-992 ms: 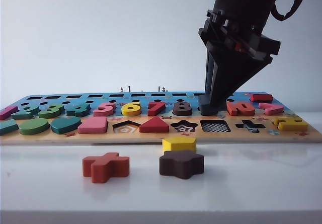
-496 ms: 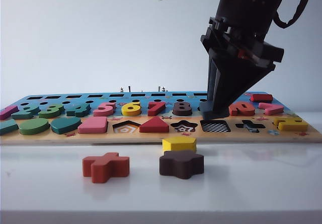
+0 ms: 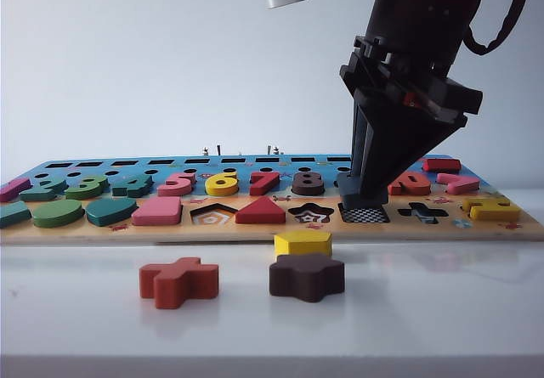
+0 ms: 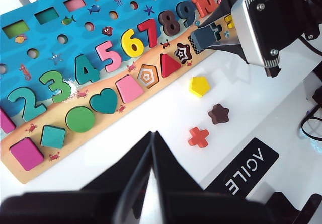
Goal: Insert the cube into the slot.
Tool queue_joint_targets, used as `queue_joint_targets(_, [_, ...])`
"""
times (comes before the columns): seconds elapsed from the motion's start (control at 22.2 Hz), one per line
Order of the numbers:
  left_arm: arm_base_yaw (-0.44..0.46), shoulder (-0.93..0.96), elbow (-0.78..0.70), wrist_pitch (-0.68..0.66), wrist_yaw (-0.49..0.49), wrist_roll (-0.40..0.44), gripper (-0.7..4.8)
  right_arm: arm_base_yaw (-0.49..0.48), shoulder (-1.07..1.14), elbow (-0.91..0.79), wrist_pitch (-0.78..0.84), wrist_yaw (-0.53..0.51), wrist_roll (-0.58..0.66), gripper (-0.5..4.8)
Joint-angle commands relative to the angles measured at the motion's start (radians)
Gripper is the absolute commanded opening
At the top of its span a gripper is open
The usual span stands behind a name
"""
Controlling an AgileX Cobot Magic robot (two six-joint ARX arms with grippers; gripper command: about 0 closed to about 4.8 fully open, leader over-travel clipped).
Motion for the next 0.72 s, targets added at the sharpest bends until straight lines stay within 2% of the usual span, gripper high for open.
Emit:
queue_joint_targets(0.05, [0.000,-0.003,0.005,0.016,0.007,0.001,0.20,0.000,0.002,0.003,0.014,-0.014,0.003,0.93])
queue_joint_targets(0.72, [0.000,-0.003,0.005,0.017,0.007,0.002,0.20,0.000,0.026,0.003,0.017,-0.019,0.003,0.93])
